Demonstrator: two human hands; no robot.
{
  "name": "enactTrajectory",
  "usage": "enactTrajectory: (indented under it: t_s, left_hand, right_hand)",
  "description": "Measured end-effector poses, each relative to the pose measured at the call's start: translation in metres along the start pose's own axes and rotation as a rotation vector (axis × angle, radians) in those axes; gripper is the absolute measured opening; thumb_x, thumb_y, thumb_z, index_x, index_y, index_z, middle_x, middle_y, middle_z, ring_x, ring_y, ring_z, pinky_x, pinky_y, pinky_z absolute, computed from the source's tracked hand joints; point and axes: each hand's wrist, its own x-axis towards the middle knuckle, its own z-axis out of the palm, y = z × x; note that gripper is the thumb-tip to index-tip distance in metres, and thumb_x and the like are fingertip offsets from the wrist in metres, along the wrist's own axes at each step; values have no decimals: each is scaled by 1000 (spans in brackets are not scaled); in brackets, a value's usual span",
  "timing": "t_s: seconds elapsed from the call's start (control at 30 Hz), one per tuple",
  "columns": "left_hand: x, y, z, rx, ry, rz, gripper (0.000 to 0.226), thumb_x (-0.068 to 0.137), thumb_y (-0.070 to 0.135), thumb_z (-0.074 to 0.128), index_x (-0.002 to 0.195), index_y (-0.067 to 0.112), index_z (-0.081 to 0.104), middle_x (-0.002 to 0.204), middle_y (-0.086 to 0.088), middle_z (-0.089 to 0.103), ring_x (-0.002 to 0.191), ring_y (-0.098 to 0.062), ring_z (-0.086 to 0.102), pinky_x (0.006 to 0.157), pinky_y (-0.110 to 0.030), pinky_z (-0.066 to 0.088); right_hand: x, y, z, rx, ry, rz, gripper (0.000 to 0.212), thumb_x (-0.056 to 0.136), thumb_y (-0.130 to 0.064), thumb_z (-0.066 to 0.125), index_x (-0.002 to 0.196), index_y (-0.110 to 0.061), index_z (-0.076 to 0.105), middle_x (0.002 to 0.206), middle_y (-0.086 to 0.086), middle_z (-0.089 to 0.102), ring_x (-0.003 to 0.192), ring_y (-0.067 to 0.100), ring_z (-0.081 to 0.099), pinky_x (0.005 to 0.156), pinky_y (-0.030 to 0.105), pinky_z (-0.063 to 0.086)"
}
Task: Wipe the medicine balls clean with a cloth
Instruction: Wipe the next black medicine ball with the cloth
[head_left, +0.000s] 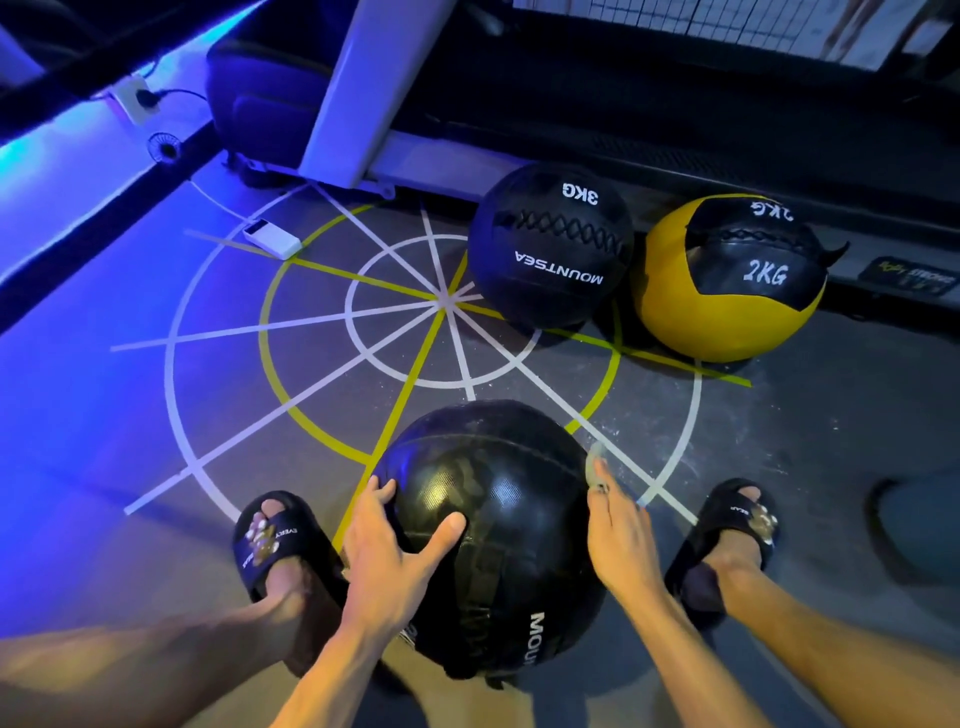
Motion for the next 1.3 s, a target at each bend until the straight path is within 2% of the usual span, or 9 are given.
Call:
enactTrajectory:
  t_s: [0.17, 0.27, 0.33, 0.53, 0.7, 0.77, 0.9, 1.1, 1.3]
  left_hand:
    - [-13, 13, 9, 81, -30, 41, 119, 62, 76, 71, 154, 9, 35, 163, -5, 28, 152, -19, 19, 115, -28, 18]
    - [-14, 15, 8, 126, -37, 42, 119, 61, 76, 70, 153, 9, 35, 163, -7, 29, 151, -23, 22, 114, -29, 20]
    - [-15, 14, 7, 112, -40, 36, 119, 60, 78, 71, 152, 11, 36, 162, -4, 29, 149, -22, 23, 112, -29, 22]
    - [-24, 13, 18, 152, -23, 74, 123, 53, 95, 59, 147, 18, 40, 160, 3, 29, 147, -17, 18, 109, -28, 19]
    - [-24, 17, 27, 268, -24, 108, 126, 55, 102, 50, 149, 19, 40, 160, 2, 29, 146, -24, 23, 111, -38, 28]
    - [-24, 15, 25, 290, -19, 128, 128, 53, 106, 44, 147, 20, 43, 159, 3, 33, 145, -24, 26, 111, -39, 29]
    - [-27, 17, 27, 310, -31, 234, 106, 54, 106, 47, 138, 41, 50, 147, 21, 35, 131, -14, 30, 102, -39, 32]
    - [-43, 24, 49, 309, -135, 409, 64, 78, 91, 51, 135, 63, 46, 150, 30, 33, 134, -12, 27, 98, -38, 27]
    - [-37, 18, 47, 315, -123, 429, 59, 88, 85, 41, 143, 63, 37, 158, 30, 28, 136, -13, 27, 99, -43, 34]
  right_hand:
    - [5, -75, 26, -108, 77, -143, 52, 109, -25, 23, 160, -14, 23, 167, 1, 21, 155, 16, 17, 126, 35, 16]
    - [6, -112, 37, -280, -110, -445, 58, 105, -32, 19, 160, -16, 24, 168, 0, 20, 155, 11, 9, 127, 30, -2]
    - [11, -101, 22, -312, -159, -522, 66, 99, -39, 12, 161, -20, 23, 167, -6, 20, 154, 5, 11, 127, 29, 1]
    - [16, -30, -23, -74, -2, -69, 48, 109, -19, 27, 157, -18, 36, 160, -1, 37, 147, 21, 37, 119, 33, 27]
    - [8, -108, 16, -229, -109, -467, 41, 98, -26, 16, 118, -17, 50, 131, 3, 51, 135, 19, 41, 114, 44, 35]
    - [7, -112, 21, -310, -192, -665, 58, 96, -29, 13, 140, -15, 49, 147, 1, 48, 146, 17, 31, 124, 41, 21]
    - [24, -55, -20, -104, -129, -495, 54, 100, -26, 31, 153, -23, 44, 156, -16, 38, 147, 1, 30, 121, 17, 13]
    - [22, 7, -51, 43, 65, -71, 48, 107, -16, 30, 154, -22, 42, 158, -9, 41, 147, 10, 35, 121, 30, 25]
    - [5, -72, -27, -233, -105, -486, 48, 105, -20, 28, 146, -6, 49, 151, 9, 49, 142, 19, 39, 121, 29, 19]
